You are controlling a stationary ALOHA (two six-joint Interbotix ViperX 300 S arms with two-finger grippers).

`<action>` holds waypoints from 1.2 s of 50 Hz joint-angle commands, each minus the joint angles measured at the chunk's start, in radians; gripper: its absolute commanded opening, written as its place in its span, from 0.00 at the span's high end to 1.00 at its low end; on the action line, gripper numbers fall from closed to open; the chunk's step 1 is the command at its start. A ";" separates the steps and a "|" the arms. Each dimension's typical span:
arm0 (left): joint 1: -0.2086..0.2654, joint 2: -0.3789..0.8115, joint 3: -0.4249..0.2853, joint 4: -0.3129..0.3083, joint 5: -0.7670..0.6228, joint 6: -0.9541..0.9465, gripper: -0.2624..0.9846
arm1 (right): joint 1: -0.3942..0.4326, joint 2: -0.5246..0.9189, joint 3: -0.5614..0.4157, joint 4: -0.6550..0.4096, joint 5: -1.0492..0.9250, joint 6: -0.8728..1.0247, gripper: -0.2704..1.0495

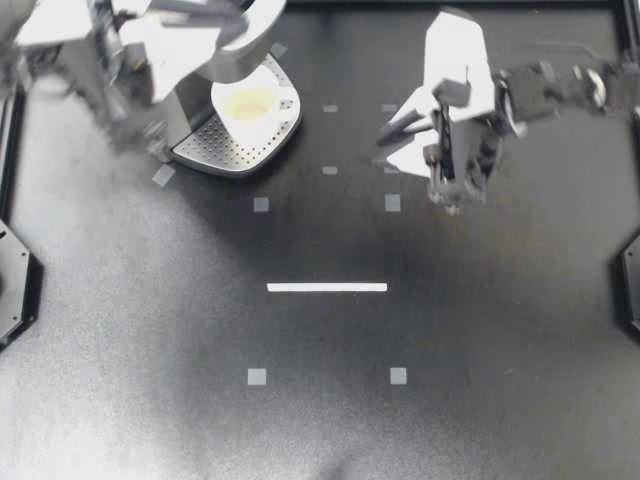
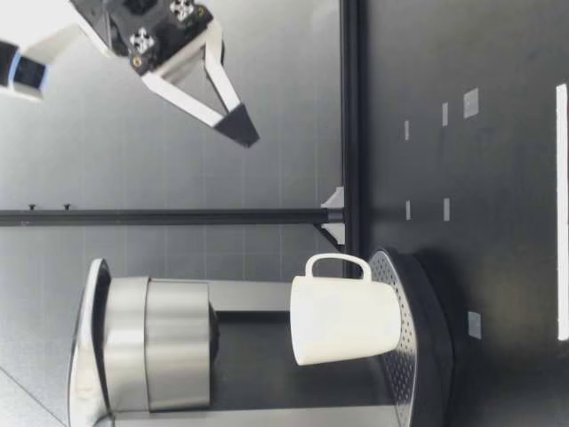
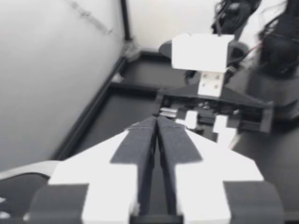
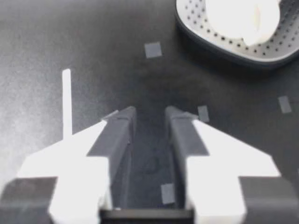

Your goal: Place the coffee capsule inside the capsule container, then place the cup onto the center of the cup tray.

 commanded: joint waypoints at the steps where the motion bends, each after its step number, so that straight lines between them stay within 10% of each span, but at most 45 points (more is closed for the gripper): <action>1: -0.009 -0.034 0.031 -0.002 -0.074 -0.006 0.67 | 0.041 -0.057 0.014 0.009 -0.071 0.002 0.55; 18: -0.029 -0.067 0.210 0.002 -0.336 0.003 0.67 | 0.202 -0.192 0.110 0.028 -0.318 0.063 0.60; 60: -0.041 -0.041 0.344 0.002 -0.543 -0.008 0.67 | 0.419 -0.347 0.161 0.021 -0.597 0.143 0.72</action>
